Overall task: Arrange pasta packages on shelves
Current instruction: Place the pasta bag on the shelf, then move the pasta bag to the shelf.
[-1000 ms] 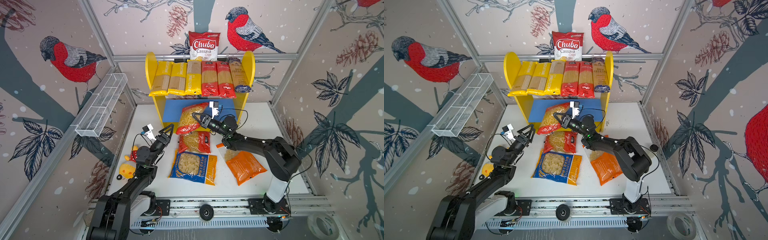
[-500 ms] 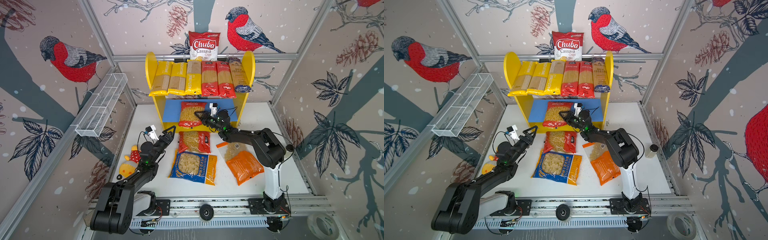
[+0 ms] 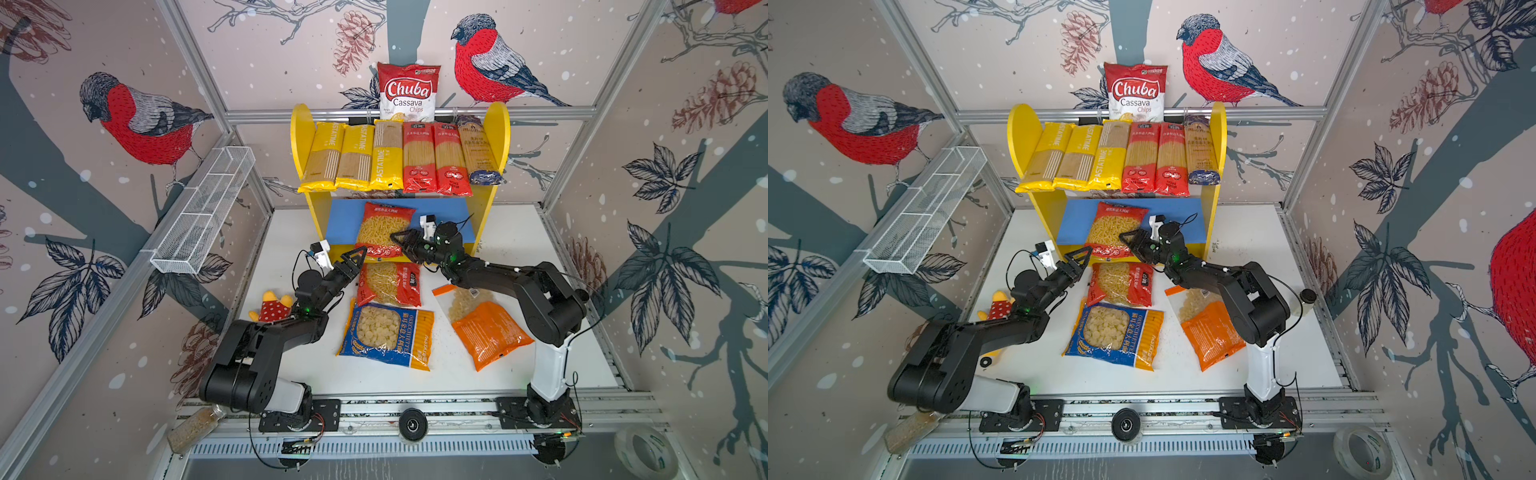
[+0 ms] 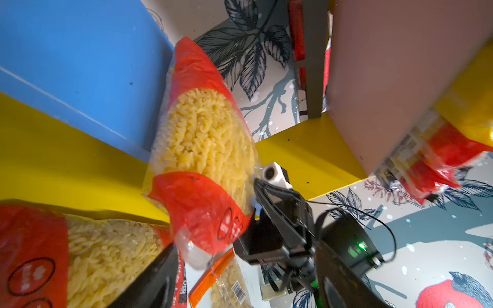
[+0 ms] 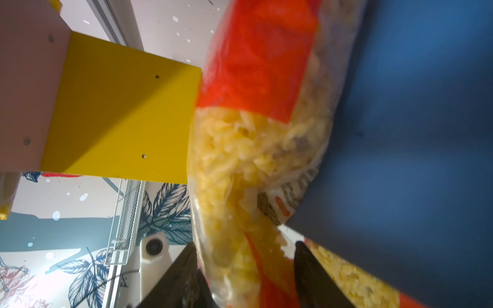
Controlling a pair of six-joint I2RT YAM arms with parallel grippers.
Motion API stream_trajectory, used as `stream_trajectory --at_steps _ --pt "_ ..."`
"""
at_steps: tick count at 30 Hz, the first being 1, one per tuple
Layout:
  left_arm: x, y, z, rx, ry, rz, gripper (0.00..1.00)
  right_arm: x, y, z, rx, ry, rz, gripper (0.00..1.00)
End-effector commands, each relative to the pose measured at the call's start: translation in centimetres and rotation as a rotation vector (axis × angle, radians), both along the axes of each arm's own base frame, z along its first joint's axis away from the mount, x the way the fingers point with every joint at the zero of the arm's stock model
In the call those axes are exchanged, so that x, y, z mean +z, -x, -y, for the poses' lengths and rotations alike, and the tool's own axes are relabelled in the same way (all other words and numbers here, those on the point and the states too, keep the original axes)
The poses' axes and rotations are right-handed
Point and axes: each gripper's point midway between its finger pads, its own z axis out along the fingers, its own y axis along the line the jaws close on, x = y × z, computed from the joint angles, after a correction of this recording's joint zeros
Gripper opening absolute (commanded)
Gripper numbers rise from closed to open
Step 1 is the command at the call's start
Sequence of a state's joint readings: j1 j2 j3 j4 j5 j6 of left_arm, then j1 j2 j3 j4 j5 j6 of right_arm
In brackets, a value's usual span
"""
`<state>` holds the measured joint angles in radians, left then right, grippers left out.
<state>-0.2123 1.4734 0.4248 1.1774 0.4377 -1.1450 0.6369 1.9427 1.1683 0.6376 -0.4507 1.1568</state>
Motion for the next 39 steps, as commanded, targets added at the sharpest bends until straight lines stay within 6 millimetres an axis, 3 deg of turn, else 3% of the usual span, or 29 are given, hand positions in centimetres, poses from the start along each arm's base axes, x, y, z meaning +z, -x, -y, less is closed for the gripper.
stream_trajectory --at_steps 1,10,14,19,22,27,33,39 --pt "1.5 -0.7 0.7 -0.026 0.008 0.073 0.7 -0.5 1.8 -0.2 0.054 0.007 -0.016 0.6" --pt "1.0 -2.3 2.2 -0.055 0.023 0.056 0.52 -0.6 3.6 -0.6 0.08 -0.01 0.003 0.61" --pt "0.4 -1.8 2.3 -0.063 0.025 0.027 0.54 -0.5 3.5 -1.0 0.093 -0.027 0.006 0.48" --pt "-1.0 -1.8 1.6 -0.017 -0.027 -0.028 0.74 1.7 3.5 -1.3 0.116 -0.059 0.033 0.21" --pt "-0.2 -2.8 1.9 -0.022 -0.01 -0.008 0.72 2.5 3.5 -1.5 0.132 -0.052 0.044 0.16" --pt "0.3 -4.0 2.9 -0.041 0.04 -0.002 0.56 2.9 3.8 -0.9 0.134 -0.056 0.047 0.16" --pt "0.1 -4.2 4.1 -0.061 0.039 -0.002 0.33 2.3 3.9 -0.2 0.126 -0.038 0.036 0.25" --pt "0.6 -4.7 3.9 -0.037 0.032 0.013 0.05 2.5 1.8 0.0 0.076 -0.028 0.046 0.14"
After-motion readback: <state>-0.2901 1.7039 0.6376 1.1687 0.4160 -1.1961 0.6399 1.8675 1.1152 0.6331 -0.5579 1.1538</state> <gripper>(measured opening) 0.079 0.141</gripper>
